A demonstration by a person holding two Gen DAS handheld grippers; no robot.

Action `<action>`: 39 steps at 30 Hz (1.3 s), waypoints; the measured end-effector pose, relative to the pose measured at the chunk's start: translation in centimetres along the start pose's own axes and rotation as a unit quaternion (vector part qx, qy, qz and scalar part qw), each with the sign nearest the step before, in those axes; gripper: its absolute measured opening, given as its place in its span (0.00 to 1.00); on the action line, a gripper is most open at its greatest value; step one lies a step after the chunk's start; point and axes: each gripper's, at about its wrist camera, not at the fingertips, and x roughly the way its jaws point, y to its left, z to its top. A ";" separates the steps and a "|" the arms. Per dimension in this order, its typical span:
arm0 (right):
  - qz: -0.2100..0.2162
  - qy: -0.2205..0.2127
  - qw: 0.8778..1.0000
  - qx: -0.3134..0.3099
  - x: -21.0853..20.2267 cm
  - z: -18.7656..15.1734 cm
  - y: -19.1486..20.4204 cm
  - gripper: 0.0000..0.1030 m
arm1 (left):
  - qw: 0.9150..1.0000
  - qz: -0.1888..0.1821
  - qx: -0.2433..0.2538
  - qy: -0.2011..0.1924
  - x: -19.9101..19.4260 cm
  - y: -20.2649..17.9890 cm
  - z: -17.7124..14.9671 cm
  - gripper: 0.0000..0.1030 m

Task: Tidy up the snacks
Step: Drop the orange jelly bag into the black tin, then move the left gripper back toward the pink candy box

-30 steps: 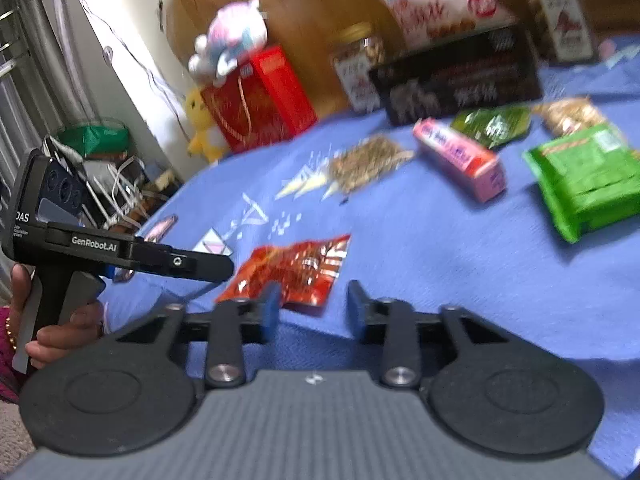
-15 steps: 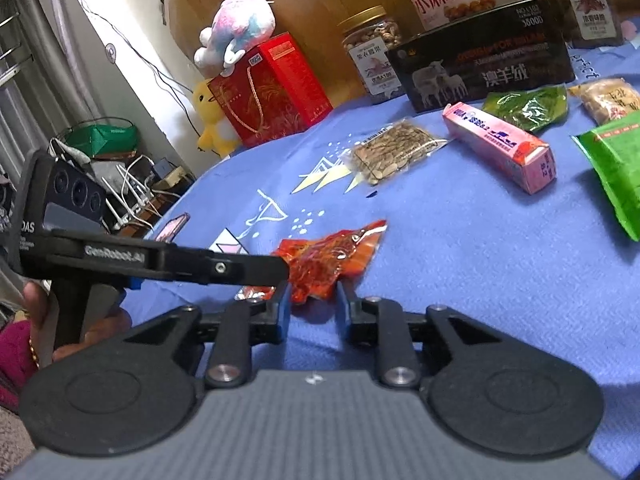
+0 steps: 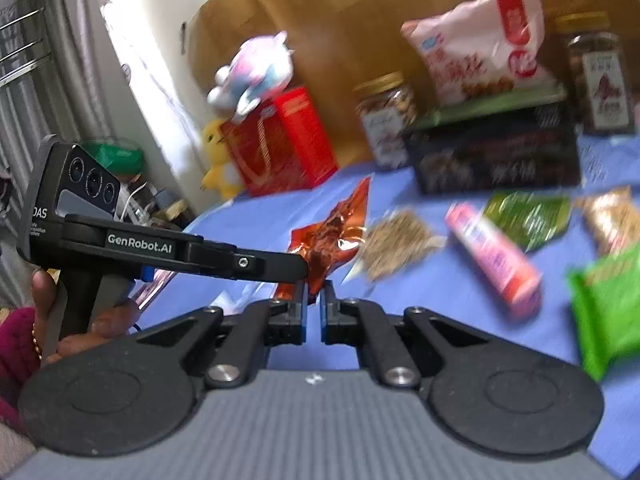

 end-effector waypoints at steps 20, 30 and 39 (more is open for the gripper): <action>-0.203 -0.024 0.979 -0.014 6.2 13.0 -12.7 0.44 | 0.999 0.038 0.019 -0.014 18.0 -0.2 15.1 0.25; -0.193 -0.066 0.977 0.058 -3.0 10.1 -13.7 0.46 | 0.998 0.022 0.042 -0.044 10.7 -1.3 10.5 0.29; -0.107 -0.013 0.993 0.044 -4.1 4.2 -7.6 0.45 | 0.994 0.097 -0.039 -0.011 4.5 3.9 2.7 0.29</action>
